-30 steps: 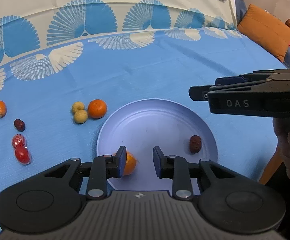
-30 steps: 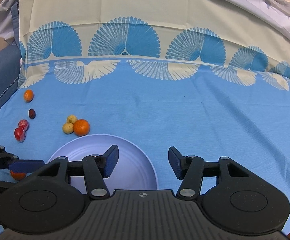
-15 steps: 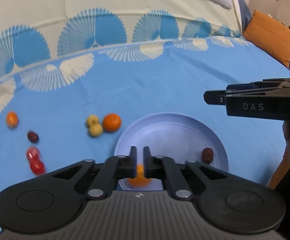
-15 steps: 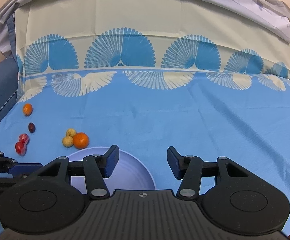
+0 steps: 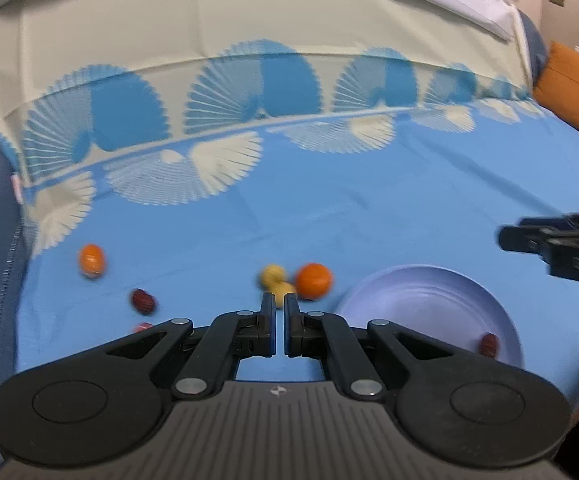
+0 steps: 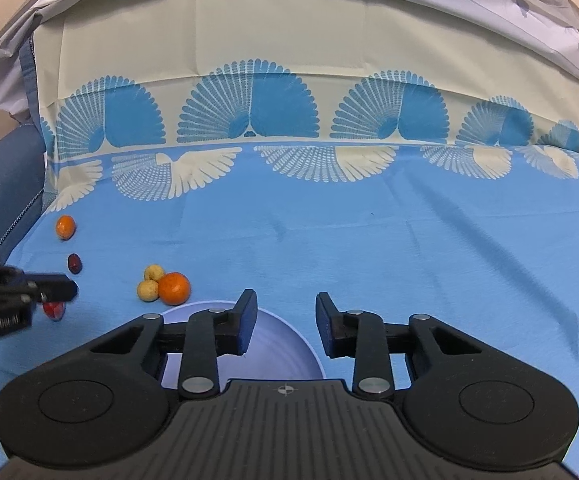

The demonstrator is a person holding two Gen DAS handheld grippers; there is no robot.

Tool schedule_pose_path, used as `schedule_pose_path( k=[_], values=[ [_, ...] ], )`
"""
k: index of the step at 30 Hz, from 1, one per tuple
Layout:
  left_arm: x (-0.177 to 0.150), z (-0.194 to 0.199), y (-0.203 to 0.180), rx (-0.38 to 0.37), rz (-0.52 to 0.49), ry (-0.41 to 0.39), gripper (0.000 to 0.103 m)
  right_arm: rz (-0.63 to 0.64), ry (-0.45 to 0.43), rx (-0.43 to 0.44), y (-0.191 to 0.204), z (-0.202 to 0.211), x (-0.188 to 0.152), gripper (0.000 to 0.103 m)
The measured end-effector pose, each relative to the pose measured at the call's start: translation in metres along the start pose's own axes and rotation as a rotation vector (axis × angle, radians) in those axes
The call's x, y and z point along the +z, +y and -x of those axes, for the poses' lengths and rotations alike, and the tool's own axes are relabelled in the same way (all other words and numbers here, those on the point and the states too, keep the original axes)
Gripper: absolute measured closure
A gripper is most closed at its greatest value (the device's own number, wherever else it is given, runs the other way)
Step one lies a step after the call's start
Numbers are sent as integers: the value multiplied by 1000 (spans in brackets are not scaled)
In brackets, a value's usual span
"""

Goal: Organize fruits
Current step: 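Grasp the tangerine with the right tool while the left grasps the red cherry tomato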

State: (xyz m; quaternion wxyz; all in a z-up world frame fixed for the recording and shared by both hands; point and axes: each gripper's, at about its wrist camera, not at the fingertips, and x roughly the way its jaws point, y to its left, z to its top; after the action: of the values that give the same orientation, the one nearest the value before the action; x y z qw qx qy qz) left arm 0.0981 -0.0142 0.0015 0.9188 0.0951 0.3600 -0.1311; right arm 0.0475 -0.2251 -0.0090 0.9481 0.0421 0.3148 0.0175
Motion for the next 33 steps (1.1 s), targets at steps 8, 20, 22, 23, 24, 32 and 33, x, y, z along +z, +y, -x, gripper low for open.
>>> schedule_pose_path(
  k=[8, 20, 22, 23, 24, 32, 33],
  values=[
    [10, -19, 90, 88, 277, 51, 100, -5, -12, 39, 8, -1, 5, 83],
    [-13, -37, 138, 104, 637, 175, 95, 52, 63, 196, 39, -30, 20, 82],
    [-16, -40, 139, 104, 646, 193, 89, 48, 74, 205, 47, -41, 26, 82],
    [-17, -43, 138, 106, 645, 205, 81, 47, 77, 209, 50, -45, 27, 82],
    [-17, -47, 137, 111, 640, 221, 76, 46, 81, 213, 54, -51, 30, 80],
    [-21, -65, 127, 128, 595, 295, 61, -23, 174, 215, 68, -107, 44, 54],
    [-21, -67, 126, 129, 592, 299, 61, -36, 194, 213, 70, -117, 44, 52]
  ],
)
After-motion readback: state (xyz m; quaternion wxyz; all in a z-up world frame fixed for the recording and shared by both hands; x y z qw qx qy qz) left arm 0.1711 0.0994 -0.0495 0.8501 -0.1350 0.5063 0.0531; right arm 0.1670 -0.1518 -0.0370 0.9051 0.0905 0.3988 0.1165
